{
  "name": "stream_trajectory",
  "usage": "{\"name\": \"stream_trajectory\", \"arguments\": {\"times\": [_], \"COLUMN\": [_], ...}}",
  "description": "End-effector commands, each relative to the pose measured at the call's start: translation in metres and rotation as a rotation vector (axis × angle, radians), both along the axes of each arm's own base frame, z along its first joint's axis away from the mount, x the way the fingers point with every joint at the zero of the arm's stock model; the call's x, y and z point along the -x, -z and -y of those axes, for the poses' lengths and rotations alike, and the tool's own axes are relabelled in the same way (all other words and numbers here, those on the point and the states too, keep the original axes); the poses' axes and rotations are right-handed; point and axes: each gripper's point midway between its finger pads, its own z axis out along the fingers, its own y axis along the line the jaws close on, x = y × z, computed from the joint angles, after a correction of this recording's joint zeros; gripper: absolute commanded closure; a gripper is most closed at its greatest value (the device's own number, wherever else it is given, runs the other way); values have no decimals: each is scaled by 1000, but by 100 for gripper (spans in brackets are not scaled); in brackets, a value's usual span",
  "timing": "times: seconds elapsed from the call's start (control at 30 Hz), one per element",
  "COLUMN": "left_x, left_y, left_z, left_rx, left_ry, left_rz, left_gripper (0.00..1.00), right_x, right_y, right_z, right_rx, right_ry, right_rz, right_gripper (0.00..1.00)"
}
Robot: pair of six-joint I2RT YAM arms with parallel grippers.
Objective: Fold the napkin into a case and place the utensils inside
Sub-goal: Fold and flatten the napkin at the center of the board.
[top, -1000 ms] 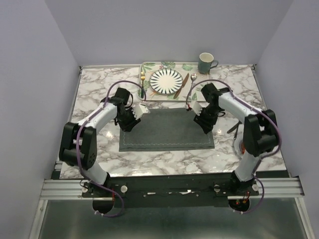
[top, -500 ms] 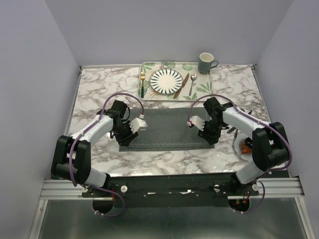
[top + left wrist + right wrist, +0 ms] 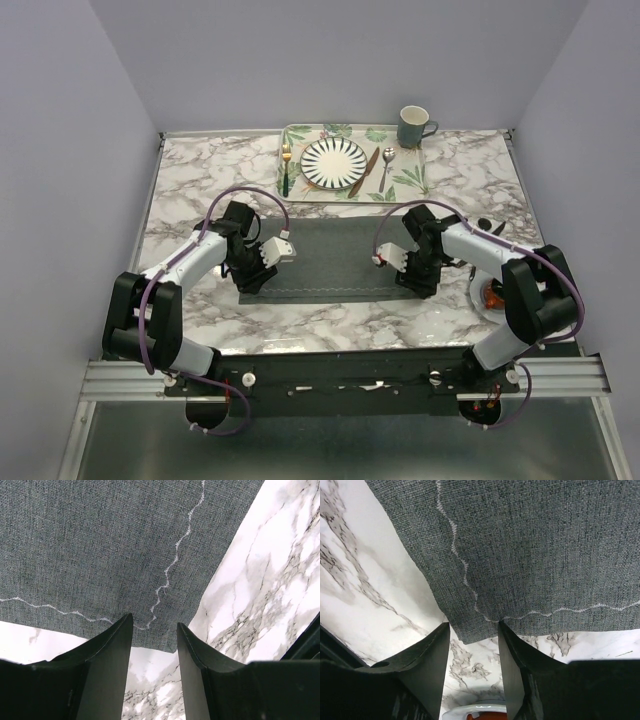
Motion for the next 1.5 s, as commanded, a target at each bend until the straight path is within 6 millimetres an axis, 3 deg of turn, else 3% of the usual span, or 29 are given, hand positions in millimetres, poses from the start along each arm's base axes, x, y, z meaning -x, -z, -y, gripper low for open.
{"name": "stream_trajectory", "arguments": {"times": [0.0,0.3,0.43,0.47,0.87,1.47], "left_x": [1,-1,2,3,18,8], "left_y": [-3,-3,-5,-6,3,14], "left_z": [-1,-2,-1,0,-2,18], "left_rx": [-5,-16,-7,6,-13,-27], "left_ry": [27,46,60,74,153,163], "left_rz": [20,27,27,33,39,85], "left_gripper": [48,49,51,51,51,53], "right_x": [-8,-15,-19,-19,-19,-18], "right_y": [1,-6,-9,-11,-14,-15], "right_z": [5,3,-1,-3,-7,-9], "right_rx": [31,24,10,1,-9,-9], "right_ry": [-26,-31,-23,-16,-10,2], "right_rz": [55,84,90,87,59,42], "right_gripper": [50,69,98,99,99,99]}}
